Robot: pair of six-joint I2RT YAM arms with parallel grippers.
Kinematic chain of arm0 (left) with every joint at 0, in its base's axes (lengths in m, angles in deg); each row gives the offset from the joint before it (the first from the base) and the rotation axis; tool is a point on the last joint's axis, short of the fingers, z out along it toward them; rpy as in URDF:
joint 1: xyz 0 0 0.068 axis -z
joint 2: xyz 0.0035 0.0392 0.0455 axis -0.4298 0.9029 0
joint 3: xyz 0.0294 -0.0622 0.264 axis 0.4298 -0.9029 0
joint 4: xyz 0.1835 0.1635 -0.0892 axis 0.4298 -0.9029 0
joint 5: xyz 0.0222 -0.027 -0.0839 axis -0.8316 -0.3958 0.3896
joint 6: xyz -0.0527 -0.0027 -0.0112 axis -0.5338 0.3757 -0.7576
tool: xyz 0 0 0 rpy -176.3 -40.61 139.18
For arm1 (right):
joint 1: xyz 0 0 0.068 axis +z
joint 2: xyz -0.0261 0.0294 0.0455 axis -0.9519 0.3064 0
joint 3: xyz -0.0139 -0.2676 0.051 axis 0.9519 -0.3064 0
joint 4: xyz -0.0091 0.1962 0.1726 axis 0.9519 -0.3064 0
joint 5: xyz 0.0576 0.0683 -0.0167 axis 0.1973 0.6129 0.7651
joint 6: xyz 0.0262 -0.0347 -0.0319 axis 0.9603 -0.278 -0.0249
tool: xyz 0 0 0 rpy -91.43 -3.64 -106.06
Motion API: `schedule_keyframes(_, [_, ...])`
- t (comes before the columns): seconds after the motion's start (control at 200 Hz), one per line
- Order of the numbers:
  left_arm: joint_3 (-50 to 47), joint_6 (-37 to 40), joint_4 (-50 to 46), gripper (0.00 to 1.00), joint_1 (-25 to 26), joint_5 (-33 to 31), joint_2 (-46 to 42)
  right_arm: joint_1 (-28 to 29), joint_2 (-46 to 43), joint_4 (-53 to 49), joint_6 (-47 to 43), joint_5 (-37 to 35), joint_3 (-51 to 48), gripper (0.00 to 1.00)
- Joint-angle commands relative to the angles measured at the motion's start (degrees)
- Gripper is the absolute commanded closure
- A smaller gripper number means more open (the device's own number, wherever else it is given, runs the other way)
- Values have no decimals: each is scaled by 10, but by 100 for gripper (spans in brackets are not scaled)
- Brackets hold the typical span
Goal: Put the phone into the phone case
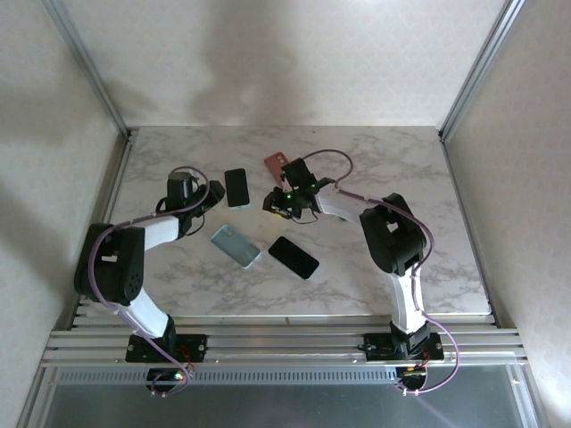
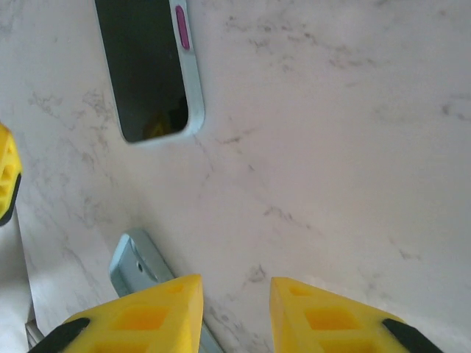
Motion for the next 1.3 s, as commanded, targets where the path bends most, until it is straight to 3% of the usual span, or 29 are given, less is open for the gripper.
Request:
schedule_keyframes(0.0, [5,17,-34,59,-1,2,0,-4,-39,40,-1,1,-46,70])
schedule_keyframes(0.376, [-72,27,-82,60,14,-10,-59,11,-127,58,-10,-2,-162,70])
schedule_keyframes(0.611, [-136,24,-91,52,16,-35,-111,49,-178,29,-34,-34,-202,69])
schedule_keyframes(0.826, [-175,11,-68,49,18,-24,-120,118,-206,-36,-65,-97,-210,59])
schedule_keyframes(1.292, [-227,-19,-24,50,86,-43,-127,187,-232,-43,-48,-100,-286,58])
